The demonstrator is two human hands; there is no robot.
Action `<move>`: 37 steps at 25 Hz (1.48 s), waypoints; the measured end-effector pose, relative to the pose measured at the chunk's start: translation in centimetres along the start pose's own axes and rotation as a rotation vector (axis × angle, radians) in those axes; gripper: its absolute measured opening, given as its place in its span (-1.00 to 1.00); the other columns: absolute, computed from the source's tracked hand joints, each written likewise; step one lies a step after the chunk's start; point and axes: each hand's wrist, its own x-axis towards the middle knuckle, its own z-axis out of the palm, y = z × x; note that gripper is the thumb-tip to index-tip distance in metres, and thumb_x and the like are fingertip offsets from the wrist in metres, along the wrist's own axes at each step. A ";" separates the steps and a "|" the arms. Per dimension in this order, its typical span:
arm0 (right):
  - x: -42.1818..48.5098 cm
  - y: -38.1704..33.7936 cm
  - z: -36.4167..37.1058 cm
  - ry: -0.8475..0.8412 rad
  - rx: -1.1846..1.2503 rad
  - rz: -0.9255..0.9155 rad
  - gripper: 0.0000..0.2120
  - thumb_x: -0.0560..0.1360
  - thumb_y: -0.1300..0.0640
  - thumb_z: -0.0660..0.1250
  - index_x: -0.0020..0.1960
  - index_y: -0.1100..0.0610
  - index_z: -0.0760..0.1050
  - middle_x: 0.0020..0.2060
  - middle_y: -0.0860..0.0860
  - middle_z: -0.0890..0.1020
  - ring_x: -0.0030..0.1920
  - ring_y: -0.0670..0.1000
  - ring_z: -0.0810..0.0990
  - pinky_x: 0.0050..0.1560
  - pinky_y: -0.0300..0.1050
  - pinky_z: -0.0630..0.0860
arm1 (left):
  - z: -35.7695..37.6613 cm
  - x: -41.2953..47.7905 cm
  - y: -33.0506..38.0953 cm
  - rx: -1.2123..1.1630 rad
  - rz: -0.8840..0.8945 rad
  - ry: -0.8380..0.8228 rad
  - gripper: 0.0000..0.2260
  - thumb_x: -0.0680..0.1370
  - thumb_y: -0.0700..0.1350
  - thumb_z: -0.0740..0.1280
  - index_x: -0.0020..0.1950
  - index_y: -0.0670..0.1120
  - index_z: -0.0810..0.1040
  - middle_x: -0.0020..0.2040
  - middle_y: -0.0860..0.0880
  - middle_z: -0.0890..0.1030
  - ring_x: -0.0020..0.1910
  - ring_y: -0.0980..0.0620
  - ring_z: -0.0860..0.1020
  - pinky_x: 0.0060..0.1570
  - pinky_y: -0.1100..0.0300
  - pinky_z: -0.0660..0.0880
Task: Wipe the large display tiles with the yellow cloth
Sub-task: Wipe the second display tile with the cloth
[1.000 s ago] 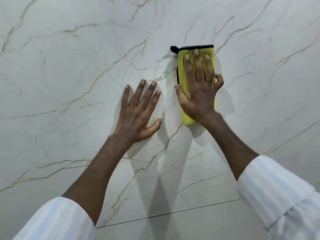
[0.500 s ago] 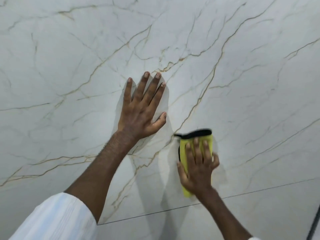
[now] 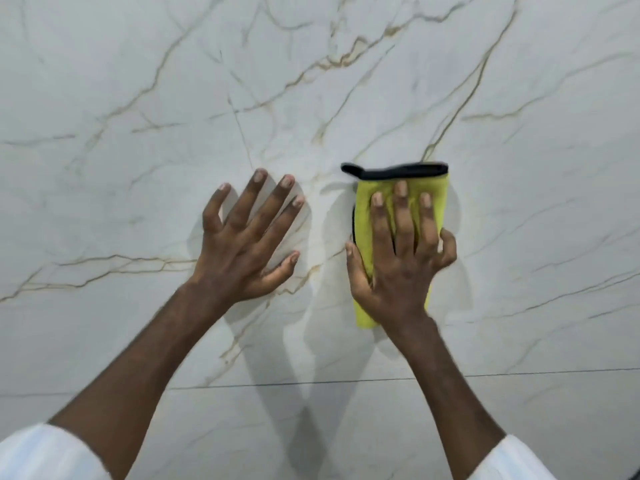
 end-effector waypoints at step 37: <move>21.1 -8.5 0.2 -0.005 -0.061 0.054 -0.23 0.50 -0.21 0.29 0.65 -0.03 0.22 0.65 0.01 0.23 0.61 0.12 0.21 0.34 0.26 0.29 | -5.4 14.4 -17.0 -0.057 -0.168 0.199 -0.36 0.66 0.21 0.14 0.67 -0.08 0.25 0.71 -0.12 0.14 0.68 -0.13 0.14 0.52 -0.17 0.01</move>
